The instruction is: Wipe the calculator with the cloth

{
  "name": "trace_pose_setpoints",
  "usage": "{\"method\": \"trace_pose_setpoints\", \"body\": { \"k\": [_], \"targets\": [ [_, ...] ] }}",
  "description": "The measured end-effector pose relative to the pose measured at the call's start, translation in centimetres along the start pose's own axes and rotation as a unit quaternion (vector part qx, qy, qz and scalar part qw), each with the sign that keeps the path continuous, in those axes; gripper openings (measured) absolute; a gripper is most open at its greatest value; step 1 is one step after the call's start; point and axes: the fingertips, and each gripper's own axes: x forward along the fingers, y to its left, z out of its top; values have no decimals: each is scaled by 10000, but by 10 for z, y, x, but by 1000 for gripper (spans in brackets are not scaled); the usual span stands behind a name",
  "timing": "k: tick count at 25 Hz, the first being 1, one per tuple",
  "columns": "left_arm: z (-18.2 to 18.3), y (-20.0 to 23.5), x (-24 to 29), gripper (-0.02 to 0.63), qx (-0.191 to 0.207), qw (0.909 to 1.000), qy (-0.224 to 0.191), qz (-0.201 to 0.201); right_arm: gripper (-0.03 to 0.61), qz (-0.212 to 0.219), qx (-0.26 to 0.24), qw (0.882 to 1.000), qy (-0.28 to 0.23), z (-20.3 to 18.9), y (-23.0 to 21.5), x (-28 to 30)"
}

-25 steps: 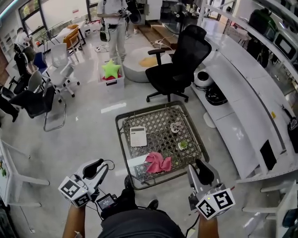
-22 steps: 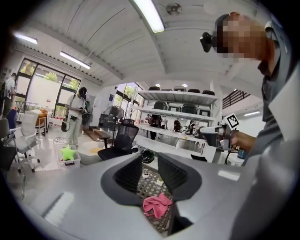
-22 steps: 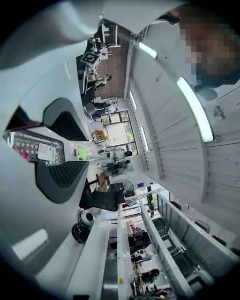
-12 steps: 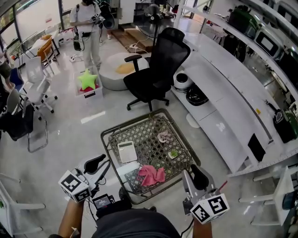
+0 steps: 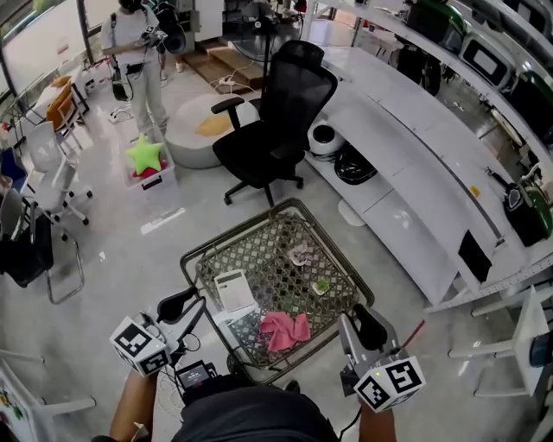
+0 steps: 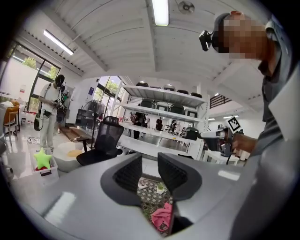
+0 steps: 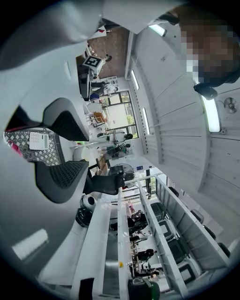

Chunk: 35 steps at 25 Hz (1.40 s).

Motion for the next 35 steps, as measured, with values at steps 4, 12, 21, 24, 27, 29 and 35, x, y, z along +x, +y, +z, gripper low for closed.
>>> {"method": "trace_pose_setpoints", "body": {
  "k": [4,12,21,24,27,29,35],
  "targets": [
    [-8,19,8,109,-116,9997,190,17,114,-73,49,9999,123,-7,0,21],
    [-29,58,20,109,-221,9987,443,-120,115,24,291,9987,422,-33,5,74],
    [-36,57,32,109,-797,9943,330,622,115,745,288,9899,1169,-90,-25,119],
    [-37,54,28,109,-783,9921,362,906,115,949,300,9826,1568,-122,-32,134],
    [-46,56,24,109,-877,9886,417,1146,115,1077,295,9750,1922,-155,-37,144],
    [-57,56,22,109,-957,9865,450,1249,115,1124,278,9694,2163,-180,-41,148],
    [-89,56,12,109,-1253,9798,581,1448,130,1223,290,9460,2988,-261,-41,150]
  ]
}}
